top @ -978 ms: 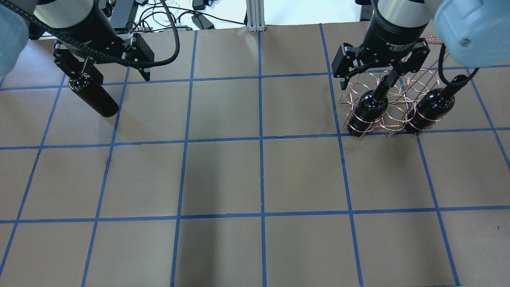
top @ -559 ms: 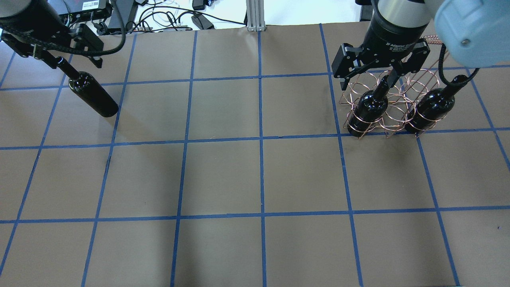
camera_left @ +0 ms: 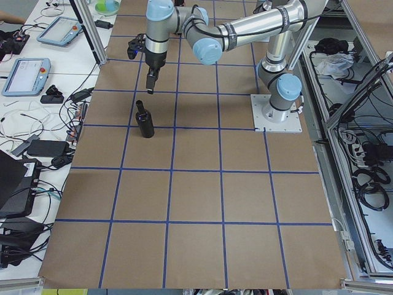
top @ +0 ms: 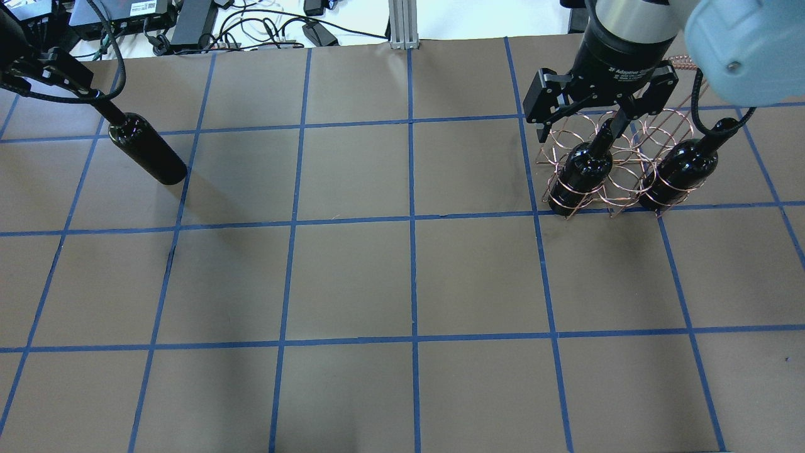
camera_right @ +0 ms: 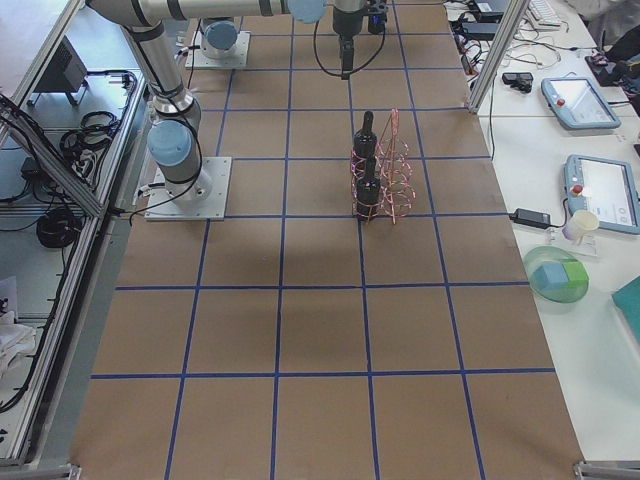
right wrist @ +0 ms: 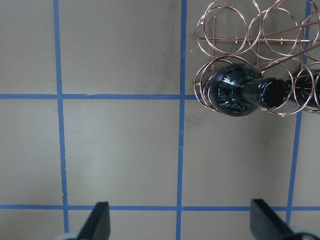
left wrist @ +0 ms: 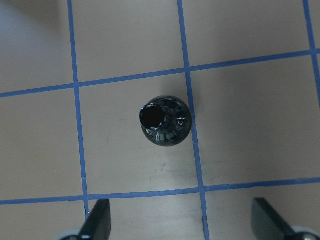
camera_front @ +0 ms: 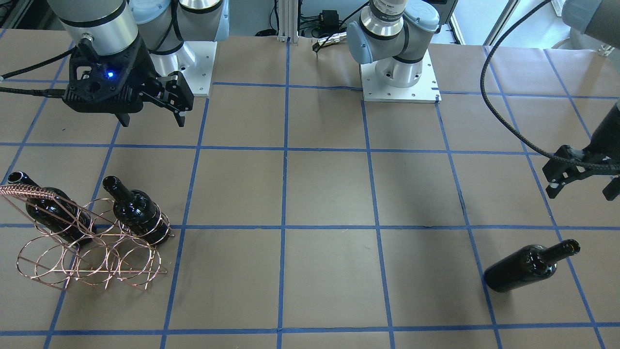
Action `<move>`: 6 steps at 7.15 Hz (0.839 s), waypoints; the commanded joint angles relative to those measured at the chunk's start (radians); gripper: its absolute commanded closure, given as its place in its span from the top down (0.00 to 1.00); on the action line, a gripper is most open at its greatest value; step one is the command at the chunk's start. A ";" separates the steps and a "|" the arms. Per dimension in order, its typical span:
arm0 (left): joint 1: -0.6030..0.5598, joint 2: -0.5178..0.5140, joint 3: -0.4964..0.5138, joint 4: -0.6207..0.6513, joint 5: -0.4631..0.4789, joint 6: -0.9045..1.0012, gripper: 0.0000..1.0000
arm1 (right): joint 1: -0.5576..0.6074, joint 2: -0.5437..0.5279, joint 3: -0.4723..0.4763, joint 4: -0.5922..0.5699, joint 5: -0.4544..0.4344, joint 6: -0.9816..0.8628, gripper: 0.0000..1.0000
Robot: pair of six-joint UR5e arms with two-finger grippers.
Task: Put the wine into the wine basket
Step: 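Lower the left gripper over the standing dark wine bottle's neck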
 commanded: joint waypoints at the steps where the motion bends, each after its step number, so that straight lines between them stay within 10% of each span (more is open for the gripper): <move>1: 0.052 -0.074 0.006 0.080 -0.093 0.051 0.99 | 0.000 -0.001 0.010 -0.002 -0.001 0.000 1.00; 6: 0.056 -0.154 -0.006 0.118 -0.141 0.007 0.89 | 0.002 -0.002 0.011 0.002 -0.004 0.000 1.00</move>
